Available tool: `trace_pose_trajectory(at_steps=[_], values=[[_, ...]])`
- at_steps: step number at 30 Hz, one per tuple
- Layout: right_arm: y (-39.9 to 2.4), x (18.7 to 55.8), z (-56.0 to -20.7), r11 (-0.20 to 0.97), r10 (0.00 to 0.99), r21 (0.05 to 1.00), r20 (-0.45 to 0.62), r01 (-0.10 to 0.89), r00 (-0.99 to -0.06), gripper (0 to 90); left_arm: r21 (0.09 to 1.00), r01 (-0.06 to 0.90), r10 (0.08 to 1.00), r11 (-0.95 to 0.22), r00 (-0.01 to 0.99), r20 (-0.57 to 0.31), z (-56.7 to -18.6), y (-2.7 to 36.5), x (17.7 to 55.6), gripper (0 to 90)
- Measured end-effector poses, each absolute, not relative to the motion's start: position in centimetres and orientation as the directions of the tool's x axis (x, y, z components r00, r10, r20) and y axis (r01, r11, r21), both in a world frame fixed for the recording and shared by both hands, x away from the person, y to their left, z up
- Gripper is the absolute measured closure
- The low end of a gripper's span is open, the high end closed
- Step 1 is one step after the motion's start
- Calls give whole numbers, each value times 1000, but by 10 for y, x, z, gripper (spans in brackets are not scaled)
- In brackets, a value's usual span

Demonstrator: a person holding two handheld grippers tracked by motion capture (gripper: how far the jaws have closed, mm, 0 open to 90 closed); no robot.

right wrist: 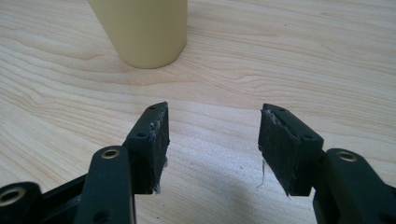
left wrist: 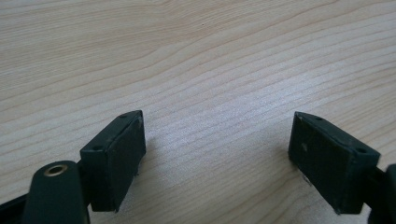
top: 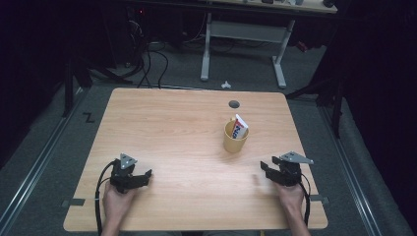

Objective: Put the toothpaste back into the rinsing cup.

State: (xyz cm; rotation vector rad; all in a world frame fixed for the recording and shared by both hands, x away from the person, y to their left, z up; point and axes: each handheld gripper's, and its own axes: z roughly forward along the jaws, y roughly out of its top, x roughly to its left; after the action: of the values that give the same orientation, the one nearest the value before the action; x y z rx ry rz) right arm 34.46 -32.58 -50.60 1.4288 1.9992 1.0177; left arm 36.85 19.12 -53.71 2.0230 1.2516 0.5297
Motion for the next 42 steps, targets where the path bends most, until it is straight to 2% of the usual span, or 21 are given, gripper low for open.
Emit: trace_pose_trajectory(at_steps=[42], values=[[-317, 361, -530, 232, 949, 730, -24, 643, -315, 417, 734, 610, 892, -298, 452, -14, -537, 191, 369, 193]])
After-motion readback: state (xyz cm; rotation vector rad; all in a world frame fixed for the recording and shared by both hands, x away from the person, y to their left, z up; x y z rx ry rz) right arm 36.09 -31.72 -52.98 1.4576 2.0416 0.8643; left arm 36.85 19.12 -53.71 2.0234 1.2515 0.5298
